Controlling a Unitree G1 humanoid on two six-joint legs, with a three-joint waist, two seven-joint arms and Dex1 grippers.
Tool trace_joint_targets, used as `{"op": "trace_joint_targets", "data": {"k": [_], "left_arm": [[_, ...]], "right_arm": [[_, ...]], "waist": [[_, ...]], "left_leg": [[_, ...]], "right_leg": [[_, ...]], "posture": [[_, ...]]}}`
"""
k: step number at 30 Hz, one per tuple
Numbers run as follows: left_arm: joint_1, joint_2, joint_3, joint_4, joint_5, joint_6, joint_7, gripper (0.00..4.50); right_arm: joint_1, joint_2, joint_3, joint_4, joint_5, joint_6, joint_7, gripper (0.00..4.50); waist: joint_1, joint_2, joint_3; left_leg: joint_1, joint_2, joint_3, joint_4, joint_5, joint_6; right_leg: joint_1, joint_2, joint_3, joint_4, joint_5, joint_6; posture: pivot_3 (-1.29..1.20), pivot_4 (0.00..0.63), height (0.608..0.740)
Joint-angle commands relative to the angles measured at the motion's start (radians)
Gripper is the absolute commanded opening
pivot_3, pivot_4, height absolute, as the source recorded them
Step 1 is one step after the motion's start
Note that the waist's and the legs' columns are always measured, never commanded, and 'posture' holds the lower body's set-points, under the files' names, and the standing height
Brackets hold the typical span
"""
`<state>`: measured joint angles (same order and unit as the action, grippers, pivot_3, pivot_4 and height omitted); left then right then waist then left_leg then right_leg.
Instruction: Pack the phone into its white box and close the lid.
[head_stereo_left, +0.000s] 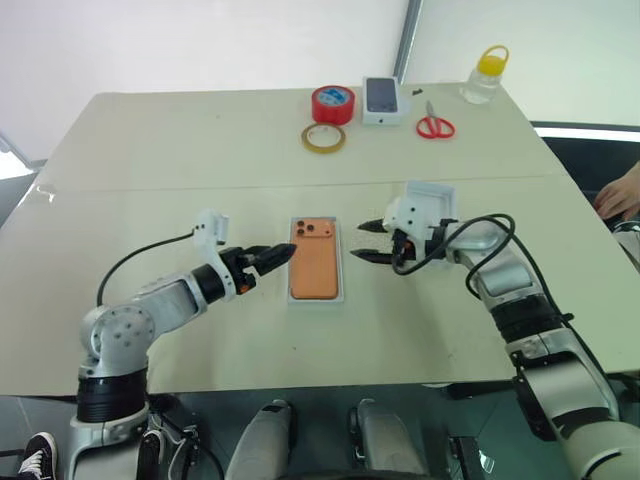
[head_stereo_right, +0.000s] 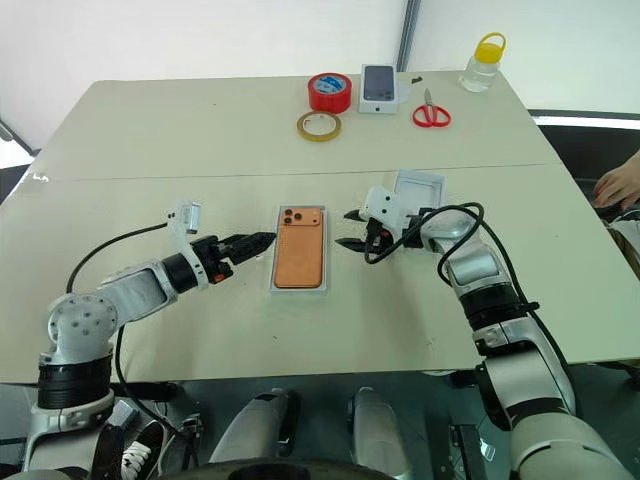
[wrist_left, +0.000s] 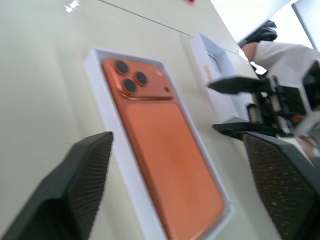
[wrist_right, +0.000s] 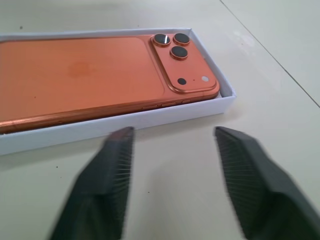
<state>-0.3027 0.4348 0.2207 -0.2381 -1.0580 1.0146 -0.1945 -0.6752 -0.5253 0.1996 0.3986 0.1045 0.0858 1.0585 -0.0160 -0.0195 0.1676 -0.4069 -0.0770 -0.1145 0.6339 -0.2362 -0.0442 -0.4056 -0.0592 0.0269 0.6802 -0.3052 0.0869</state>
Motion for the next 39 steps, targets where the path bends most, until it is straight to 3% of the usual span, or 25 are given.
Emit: {"op": "trace_joint_targets", "data": {"k": [1, 2, 3, 5, 6, 10, 24, 39], "left_arm": [[-0.028, 0.038, -0.001, 0.013, 0.117, -0.093, -0.031, 2.14], [-0.028, 0.053, -0.018, 0.019, 0.154, -0.108, -0.041, 1.62], [-0.023, 0.078, -0.058, 0.018, 0.21, -0.134, -0.07, 1.14], [-0.019, 0.086, -0.104, 0.03, 0.272, -0.157, -0.093, 0.14], [-0.018, 0.089, -0.128, 0.035, 0.302, -0.165, -0.103, 0.06], [-0.002, 0.116, -0.263, 0.043, 0.463, -0.229, -0.156, 0.06], [-0.181, -0.183, -0.363, 0.239, 0.58, -0.259, -0.204, 0.06], [-0.31, -0.378, -0.441, 0.392, 0.697, -0.316, -0.315, 0.06]], "right_arm": [[-0.014, -0.009, -0.026, -0.029, 0.004, -0.023, 0.001, 0.66], [-0.013, -0.007, -0.025, -0.027, 0.0, -0.023, -0.004, 0.16], [-0.01, -0.003, -0.02, -0.026, -0.009, -0.027, -0.014, 0.0], [0.001, 0.005, 0.0, -0.025, -0.037, -0.047, -0.032, 0.0], [0.009, 0.008, 0.012, -0.028, -0.053, -0.061, -0.038, 0.0], [0.039, 0.02, 0.047, -0.041, -0.098, -0.099, -0.056, 0.0], [0.012, 0.014, 0.029, -0.024, -0.12, -0.095, -0.069, 0.0], [0.022, -0.106, -0.022, 0.07, -0.151, -0.151, -0.059, 0.0]], "waist": [[0.0, 0.0, 0.0], [0.0, 0.0, 0.0], [0.0, 0.0, 0.0], [0.001, 0.0, 0.0], [0.002, 0.0, 0.0], [0.002, 0.0, 0.0], [0.006, 0.0, 0.0], [0.006, 0.0, 0.0]], "left_leg": [[0.0, 0.0, 0.0, 0.0, 0.0, 0.0], [0.0, 0.0, 0.0, 0.0, 0.0, 0.0], [0.0, 0.0, 0.0, 0.0, 0.0, 0.0], [0.0, 0.0, 0.0, -0.001, 0.0, 0.0], [0.0, 0.0, 0.0, -0.001, 0.0, 0.0], [0.0, 0.0, 0.0, -0.001, 0.0, 0.0], [0.0, 0.0, 0.0, 0.001, 0.0, 0.0], [-0.001, -0.001, 0.0, 0.001, 0.0, 0.0]], "right_leg": [[0.0, 0.0, 0.0, 0.0, 0.0, 0.0], [0.0, 0.0, 0.0, 0.0, 0.0, 0.0], [0.0, 0.0, 0.0, 0.0, 0.0, 0.0], [0.0, 0.0, 0.0, 0.0, 0.0, 0.0], [0.0, 0.0, 0.0, 0.0, 0.0, 0.0], [0.0, 0.0, 0.0, -0.001, 0.0, 0.0], [0.001, 0.0, -0.001, -0.001, 0.0, 0.0], [0.001, 0.0, -0.001, -0.001, 0.0, 0.0]], "posture": [[0.0, 0.15, 0.74], [0.0, 0.15, 0.74], [0.0, 0.15, 0.74], [0.0, 0.15, 0.74], [0.0, 0.15, 0.74], [0.0, 0.15, 0.74], [0.0, 0.15, 0.74], [0.0, 0.15, 0.74]]}}
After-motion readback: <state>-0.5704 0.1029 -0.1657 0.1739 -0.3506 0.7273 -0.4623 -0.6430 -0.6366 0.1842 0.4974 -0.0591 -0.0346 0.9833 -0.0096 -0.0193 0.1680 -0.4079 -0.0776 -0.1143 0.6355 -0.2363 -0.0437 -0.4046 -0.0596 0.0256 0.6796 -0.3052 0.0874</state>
